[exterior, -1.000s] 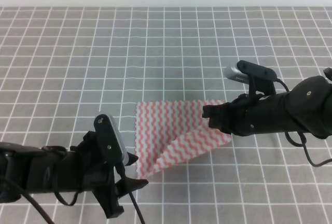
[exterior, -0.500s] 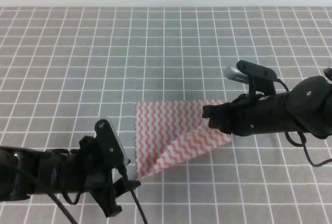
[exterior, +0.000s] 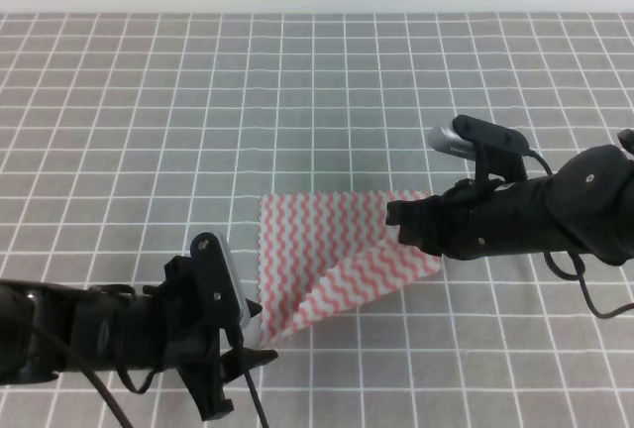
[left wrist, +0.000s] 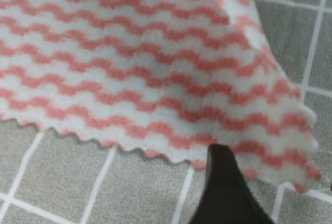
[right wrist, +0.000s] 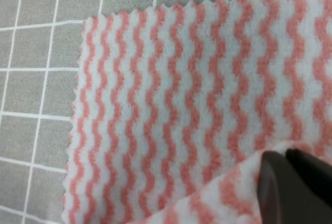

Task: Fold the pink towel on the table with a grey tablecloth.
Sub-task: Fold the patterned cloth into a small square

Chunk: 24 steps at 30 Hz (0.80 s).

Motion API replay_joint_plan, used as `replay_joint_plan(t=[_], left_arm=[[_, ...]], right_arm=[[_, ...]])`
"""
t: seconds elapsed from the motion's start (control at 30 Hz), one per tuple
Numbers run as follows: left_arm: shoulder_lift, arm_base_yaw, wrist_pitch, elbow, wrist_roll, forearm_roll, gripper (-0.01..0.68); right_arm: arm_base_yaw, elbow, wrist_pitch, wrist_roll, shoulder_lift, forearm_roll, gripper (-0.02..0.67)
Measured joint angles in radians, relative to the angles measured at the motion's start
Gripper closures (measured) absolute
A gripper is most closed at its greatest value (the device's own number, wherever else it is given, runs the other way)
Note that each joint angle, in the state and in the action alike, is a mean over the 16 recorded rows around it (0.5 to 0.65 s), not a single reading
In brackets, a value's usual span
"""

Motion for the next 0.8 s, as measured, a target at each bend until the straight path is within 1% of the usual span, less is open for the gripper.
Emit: replay_joint_plan(t=[0.47, 0.8], left_arm=[[0.023, 0.0, 0.029, -0.001, 0.034, 0.002, 0.402], [0.062, 0.0, 0.054, -0.001, 0.048, -0.004, 0.422]], right_arm=[[0.001, 0.0, -0.002, 0.0, 0.005, 0.0, 0.664], [0.001, -0.001, -0.005, 0.0, 0.006, 0.0, 0.664]])
